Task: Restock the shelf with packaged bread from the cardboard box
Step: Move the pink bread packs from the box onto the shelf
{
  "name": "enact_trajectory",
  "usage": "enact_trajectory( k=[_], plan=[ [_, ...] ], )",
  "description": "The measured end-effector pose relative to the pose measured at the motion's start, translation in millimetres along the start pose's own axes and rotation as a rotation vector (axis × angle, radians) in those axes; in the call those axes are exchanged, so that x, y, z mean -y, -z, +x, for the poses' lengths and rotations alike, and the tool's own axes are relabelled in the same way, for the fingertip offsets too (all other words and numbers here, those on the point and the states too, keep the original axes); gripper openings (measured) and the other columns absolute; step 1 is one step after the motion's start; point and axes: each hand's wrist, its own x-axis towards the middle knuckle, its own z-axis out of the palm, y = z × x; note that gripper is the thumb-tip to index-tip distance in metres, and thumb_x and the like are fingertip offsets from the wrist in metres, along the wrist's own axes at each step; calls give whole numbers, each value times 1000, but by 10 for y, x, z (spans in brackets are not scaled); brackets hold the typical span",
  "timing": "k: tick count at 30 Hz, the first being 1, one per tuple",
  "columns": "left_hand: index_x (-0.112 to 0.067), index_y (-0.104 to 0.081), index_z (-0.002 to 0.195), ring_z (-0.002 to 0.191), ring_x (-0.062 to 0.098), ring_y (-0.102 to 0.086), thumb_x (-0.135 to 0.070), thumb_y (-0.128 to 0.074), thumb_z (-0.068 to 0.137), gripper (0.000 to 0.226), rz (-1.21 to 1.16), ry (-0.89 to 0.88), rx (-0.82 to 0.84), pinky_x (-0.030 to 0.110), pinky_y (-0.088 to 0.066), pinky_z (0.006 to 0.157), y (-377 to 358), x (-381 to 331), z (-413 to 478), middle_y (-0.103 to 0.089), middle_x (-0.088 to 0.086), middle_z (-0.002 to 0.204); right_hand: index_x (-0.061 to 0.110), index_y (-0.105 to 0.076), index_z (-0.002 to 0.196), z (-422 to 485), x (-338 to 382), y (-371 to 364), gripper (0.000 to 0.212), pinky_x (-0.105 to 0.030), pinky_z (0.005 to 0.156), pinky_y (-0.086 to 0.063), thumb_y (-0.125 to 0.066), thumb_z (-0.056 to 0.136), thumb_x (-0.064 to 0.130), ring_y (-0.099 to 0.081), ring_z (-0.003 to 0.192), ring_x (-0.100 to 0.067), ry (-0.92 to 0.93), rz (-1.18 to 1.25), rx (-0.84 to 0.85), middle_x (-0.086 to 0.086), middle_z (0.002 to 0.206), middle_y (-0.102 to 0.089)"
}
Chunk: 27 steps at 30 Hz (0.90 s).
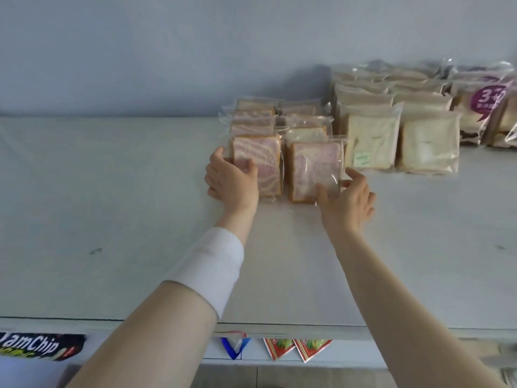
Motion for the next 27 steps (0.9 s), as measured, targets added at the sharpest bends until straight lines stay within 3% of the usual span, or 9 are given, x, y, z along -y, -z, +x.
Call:
enact_trajectory(
  k=[3, 6, 11, 16, 22, 27],
  plan=[
    [-15, -24, 142, 135, 28, -25, -24, -62, 83, 72, 59, -111, -17, 40, -21, 106, 57, -24, -124, -31, 10, 145, 14, -27, 142, -83, -38, 126, 63, -37, 102, -18, -54, 88, 33, -24, 131, -28, 46, -87, 59, -7, 138, -42],
    [-13, -28, 141, 141, 28, -17, -24, -61, 82, 68, 153, -407, 2, 40, -13, 109, 83, -45, -463, -20, 11, 151, 13, -17, 146, -240, -152, 382, 70, -40, 105, -17, -51, 90, 39, -19, 134, -29, 79, -219, 59, -10, 145, -32],
    [-6, -36, 137, 140, 31, -21, -19, -52, 86, 55, 378, -1054, 366, 44, -14, 110, -209, -332, -1427, -26, 17, 150, 16, -18, 146, -431, -606, 1272, 64, -44, 112, -12, -48, 92, 34, -9, 142, -28, 117, -487, 8, -9, 151, -24],
    [-9, -34, 135, 137, 26, -23, -15, -41, 90, 46, 525, -1497, 676, 40, -12, 108, -922, -822, -2964, -27, 11, 148, 14, -20, 144, -668, -1583, 2742, 56, -49, 115, -13, -42, 95, 30, -6, 143, -33, -5, -883, -7, -12, 152, -20],
    [-9, -37, 132, 132, 30, -30, -18, -35, 94, 39, 619, -1740, 917, 45, -20, 106, -1719, -779, -5223, -35, 12, 144, 13, -27, 141, -1407, -3291, 4467, 57, -56, 112, -15, -51, 90, 24, -13, 141, -38, -332, -1112, 68, -14, 146, -29],
    [-9, -43, 125, 127, 28, -36, -14, -40, 90, 35, 668, -1818, 1131, 45, -23, 105, -2269, -480, -6605, -44, 12, 135, 13, -26, 141, -1915, -4559, 5206, 56, -58, 112, -11, -49, 91, 26, -9, 142, -38, -580, -1113, 126, -14, 148, -27]
  ],
)
